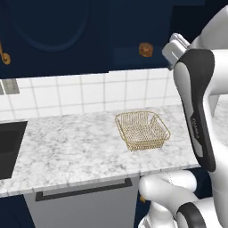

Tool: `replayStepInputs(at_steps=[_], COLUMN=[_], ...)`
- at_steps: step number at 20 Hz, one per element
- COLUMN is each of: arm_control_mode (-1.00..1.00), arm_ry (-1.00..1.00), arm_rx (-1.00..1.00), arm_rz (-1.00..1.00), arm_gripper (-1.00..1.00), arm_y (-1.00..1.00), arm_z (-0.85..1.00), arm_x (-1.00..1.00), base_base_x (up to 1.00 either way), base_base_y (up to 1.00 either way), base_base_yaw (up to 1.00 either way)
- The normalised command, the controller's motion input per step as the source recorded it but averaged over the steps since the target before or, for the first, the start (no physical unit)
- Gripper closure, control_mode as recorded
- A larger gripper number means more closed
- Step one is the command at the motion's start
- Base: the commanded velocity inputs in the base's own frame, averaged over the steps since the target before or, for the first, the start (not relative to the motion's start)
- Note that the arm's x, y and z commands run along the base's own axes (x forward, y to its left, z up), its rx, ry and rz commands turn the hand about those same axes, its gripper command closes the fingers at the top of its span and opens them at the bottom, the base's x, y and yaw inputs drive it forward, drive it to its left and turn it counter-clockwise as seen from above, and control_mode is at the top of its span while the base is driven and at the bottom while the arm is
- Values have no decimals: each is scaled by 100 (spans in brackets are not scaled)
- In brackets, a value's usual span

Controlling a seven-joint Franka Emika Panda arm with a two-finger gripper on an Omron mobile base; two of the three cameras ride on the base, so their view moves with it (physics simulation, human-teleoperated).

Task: Open the cabinet, pick up the bread from the cabinet and place it in the basket. Then move the basket to the dining counter.

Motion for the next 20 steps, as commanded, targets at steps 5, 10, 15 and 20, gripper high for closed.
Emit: replayStepInputs(at_steps=[5, 10, 15, 20], arm_control_mode=[-100, -100, -100, -100], arm_ry=[-1, -6, 2, -7], arm_rx=[-48, -38, -24, -3], arm_rz=[61, 40, 19, 3], arm_gripper=[-100, -100, -100, -100], arm_y=[-41, -54, -18, -3], arm_z=[3, -13, 9, 1], arm_x=[18, 52, 69, 96], base_base_x=[0, 0, 0, 0], base_base_y=[0, 0, 0, 0], base_base_yaw=[0, 0, 0, 0])
